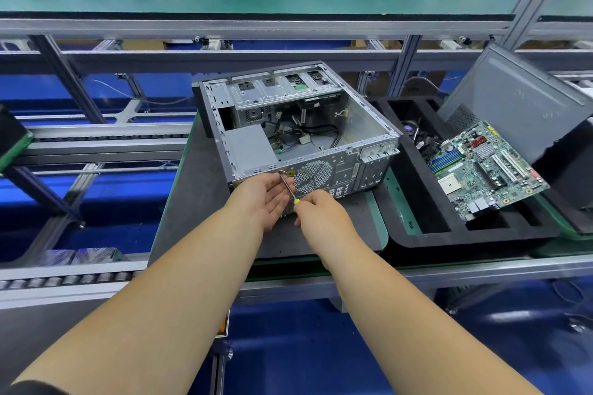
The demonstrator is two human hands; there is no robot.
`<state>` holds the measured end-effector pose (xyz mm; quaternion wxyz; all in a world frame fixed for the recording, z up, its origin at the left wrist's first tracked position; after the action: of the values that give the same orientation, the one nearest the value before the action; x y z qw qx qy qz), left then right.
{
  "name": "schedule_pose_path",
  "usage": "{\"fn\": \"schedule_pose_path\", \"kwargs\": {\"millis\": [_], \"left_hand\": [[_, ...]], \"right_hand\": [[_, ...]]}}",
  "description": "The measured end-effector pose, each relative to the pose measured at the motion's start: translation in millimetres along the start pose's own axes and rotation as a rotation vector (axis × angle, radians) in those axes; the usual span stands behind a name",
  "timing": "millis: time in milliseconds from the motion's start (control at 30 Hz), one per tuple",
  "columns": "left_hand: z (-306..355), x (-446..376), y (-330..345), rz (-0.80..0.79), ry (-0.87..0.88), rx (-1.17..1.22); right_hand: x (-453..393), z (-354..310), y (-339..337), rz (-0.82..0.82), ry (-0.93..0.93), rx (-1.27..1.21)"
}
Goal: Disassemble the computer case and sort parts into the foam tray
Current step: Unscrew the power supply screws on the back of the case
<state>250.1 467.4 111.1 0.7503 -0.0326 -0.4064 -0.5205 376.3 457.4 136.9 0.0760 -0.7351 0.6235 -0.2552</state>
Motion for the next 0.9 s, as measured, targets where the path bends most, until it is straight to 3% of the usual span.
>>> {"fn": "schedule_pose_path", "kwargs": {"millis": [900], "left_hand": [[-8.6,-5.4,-2.3,-0.021,0.059,0.132]], "right_hand": [[8.3,-2.2,-6.8,-0.019,-0.127,0.120]]}}
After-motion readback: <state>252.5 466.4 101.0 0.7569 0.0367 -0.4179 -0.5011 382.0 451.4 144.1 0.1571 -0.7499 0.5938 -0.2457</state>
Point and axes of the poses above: each hand's wrist, its own x-axis away from the middle knuckle, its own y-axis out of the palm, z = x × y, the point moved 9 cm from there along -x, towards the middle knuckle, and after that the axes turned 1 degree about -z, right-handed, at the moved point
